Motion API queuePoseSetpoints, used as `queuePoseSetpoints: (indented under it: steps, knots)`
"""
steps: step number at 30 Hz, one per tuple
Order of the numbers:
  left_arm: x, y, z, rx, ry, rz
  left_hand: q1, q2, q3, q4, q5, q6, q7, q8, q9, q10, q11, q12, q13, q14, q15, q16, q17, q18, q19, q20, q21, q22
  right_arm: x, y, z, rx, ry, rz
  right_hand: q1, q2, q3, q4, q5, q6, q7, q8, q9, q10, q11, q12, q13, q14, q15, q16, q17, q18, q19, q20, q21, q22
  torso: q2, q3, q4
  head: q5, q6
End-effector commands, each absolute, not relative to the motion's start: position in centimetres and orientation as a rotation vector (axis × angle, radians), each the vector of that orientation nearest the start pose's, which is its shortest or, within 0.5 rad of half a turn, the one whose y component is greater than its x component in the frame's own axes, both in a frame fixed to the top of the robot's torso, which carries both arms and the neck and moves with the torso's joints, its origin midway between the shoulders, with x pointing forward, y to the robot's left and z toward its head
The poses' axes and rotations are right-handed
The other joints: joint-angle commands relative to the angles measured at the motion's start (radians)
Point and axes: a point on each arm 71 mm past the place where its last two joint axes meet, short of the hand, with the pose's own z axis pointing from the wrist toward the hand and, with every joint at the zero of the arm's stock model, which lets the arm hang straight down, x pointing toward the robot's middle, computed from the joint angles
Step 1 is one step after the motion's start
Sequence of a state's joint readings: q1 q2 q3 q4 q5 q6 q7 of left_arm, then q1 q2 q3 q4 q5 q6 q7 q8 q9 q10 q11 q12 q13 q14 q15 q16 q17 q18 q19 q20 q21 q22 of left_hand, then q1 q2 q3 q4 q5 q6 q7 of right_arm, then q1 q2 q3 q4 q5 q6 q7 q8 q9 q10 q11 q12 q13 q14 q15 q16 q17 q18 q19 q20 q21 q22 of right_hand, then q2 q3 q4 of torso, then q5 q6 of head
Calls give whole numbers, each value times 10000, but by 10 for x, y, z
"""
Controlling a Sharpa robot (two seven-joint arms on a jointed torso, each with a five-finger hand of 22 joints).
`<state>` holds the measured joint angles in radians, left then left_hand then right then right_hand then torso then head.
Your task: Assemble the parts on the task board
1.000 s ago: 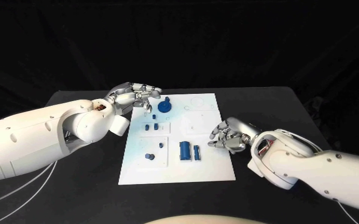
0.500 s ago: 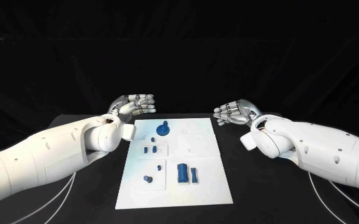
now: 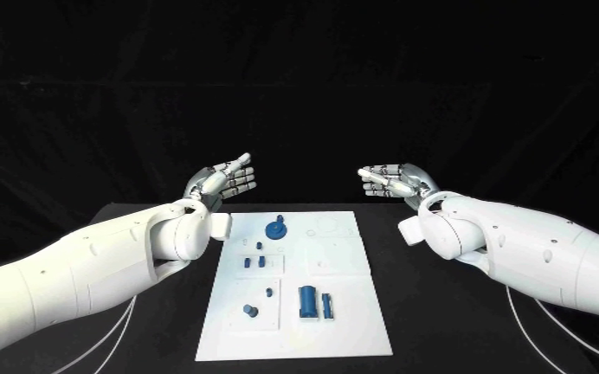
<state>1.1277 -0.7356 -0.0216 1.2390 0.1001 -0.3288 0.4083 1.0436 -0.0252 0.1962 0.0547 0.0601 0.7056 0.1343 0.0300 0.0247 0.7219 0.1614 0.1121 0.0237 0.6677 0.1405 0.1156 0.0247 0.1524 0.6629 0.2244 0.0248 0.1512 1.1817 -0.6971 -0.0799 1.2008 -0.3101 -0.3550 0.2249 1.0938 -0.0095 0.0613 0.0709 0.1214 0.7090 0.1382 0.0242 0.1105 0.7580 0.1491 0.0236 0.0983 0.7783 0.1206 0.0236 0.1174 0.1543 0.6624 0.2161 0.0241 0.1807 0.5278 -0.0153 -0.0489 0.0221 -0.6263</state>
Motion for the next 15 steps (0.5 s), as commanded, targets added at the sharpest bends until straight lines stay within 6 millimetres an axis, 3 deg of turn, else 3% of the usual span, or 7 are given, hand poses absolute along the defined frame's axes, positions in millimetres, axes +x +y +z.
queuePoseSetpoints:
  steps: [1, 5, 7, 8, 9, 10, 15]
  knots:
    - [521, 243, -230, -13014, 12872, -13391, -3328, 252, -626, -547, -601, -2249, -427, -300, -247, -2303, -516, -357, -237, -2130, -447, -368, -247, -458, -2113, -717, -248, -483, 529, -227, -226, 9662, 15107, 11581, -3489, 95, -613, -709, -387, -2263, -442, -242, -350, -2417, -476, -236, -983, -2483, -385, -236, -374, -464, -2114, -689, -241, -577, 95, 87, 274, -119, 140]
    - [508, 229, -230, -12811, 12733, -13083, -4468, 252, -821, -547, -601, -3021, -575, -300, -247, -3093, -694, -1121, -237, -2860, -601, -1156, -247, -600, -2838, -965, -248, -647, 512, -216, -227, 10344, 14201, 12005, -4689, 95, -613, -709, -1214, -3042, -593, -242, -1105, -3252, -639, -236, -983, -3340, -1206, -236, -1174, -573, -2841, -928, -241, -776, 157, 147, 468, -211, 251]
    - [499, 222, -230, -12683, 12642, -12916, -4941, 252, -909, -547, -601, -3343, -634, -300, -247, -3420, -767, -1121, -237, -3162, -665, -1156, -247, -684, -3138, -1067, -248, -718, 501, -210, -227, 10733, 13712, 12165, -5180, 95, -613, -709, -1214, -3359, -654, -242, -1105, -3593, -706, -236, -983, -3688, -1206, -236, -1174, -681, -3139, -1024, -241, -858, 164, 153, 489, -221, 263]
    - [495, 218, -230, -12613, 12592, -12830, -5155, 252, -956, -547, -601, -3489, -1343, -300, -247, -3568, -803, -1121, -237, -3301, -694, -1156, -247, -708, -3276, -1109, -248, -747, 496, -208, -227, 10924, 13481, 12223, -5403, 95, -613, -709, -1214, -3505, -1382, -242, -1105, -3748, -737, -236, -983, -3845, -1206, -236, -1174, -681, -3276, -1067, -241, -894, 164, 153, 489, -221, 263]
    - [489, 213, -229, -12515, 12519, -12717, -5436, 252, -992, -547, -601, -3676, -1343, -300, -247, -3762, -843, -1121, -237, -3479, -1405, -1156, -247, -708, -3454, -1169, -248, -789, 489, -204, -226, 11179, 13178, 12279, -5684, 95, -613, -709, -1214, -3688, -1382, -242, -1105, -3940, -775, -236, -983, -4051, -1206, -236, -1174, -681, -3445, -1124, -241, -940, 164, 153, 489, -221, 263]
    - [485, 209, -229, -12453, 12472, -12649, -5630, 252, -1039, -547, -601, -3804, -1343, -300, -247, -3897, -874, -1121, -237, -3600, -1405, -1156, -247, -708, -3577, -1211, -248, -1512, 485, -202, -226, 11333, 13000, 12302, -5900, 95, -613, -709, -1214, -3829, -1382, -242, -1105, -4090, -1491, -236, -983, -4199, -1206, -236, -1174, -700, -3575, -1167, -241, -976, 164, 153, 489, -221, 263]
    - [469, 197, -226, -12196, 12268, -12389, -6535, 252, -1207, -547, -601, -4417, -1343, -300, -247, -4511, -1614, -1121, -237, -4181, -1405, -1156, -247, -822, -4150, -1407, -248, -1512, 467, -195, -225, 11912, 12362, 12311, -6849, 95, -613, -709, -1214, -4442, -1382, -242, -1105, -4751, -1491, -236, -983, -4879, -1206, -236, -1174, -794, -4151, -1355, -241, -1807, 164, 153, 489, -221, 263]
